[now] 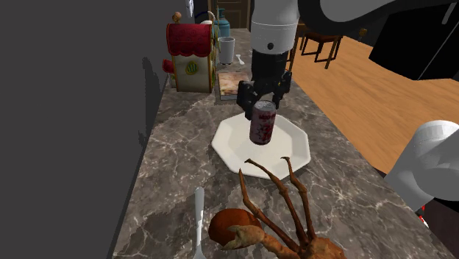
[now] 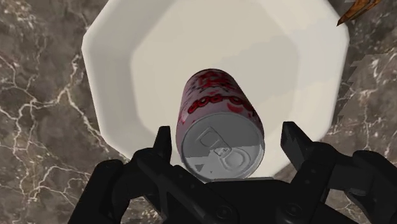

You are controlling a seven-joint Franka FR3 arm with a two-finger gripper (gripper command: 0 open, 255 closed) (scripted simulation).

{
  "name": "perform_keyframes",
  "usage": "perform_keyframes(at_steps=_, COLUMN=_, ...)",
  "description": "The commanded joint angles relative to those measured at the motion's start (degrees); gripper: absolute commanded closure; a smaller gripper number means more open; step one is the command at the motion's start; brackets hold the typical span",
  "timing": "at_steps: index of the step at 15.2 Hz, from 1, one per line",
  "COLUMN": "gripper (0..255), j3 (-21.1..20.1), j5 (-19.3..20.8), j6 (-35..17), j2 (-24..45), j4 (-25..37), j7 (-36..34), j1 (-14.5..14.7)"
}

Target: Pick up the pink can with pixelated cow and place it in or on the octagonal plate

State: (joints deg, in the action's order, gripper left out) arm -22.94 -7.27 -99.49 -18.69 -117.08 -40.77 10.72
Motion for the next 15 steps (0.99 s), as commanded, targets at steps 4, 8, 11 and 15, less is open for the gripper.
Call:
perform_keyframes(at_steps=4, gripper=0, j3=0.12, j5=0.11, j6=1.85, j2=0.12, j4=1.94, j7=-0.06, j1=-0.07)
perform_keyframes(at_steps=8, gripper=0, j3=0.35, j5=0.54, j6=7.19, j2=0.95, j4=8.07, j7=-0.37, j1=-0.32)
perform_keyframes(at_steps=11, gripper=0, j3=0.35, j5=0.54, j6=7.19, j2=0.95, j4=8.07, j7=-0.37, j1=-0.32)
perform_keyframes(at_steps=15, gripper=0, j3=0.35, j5=0.54, j6=7.19, j2=0.95, j4=8.07, j7=-0.37, j1=-0.32)
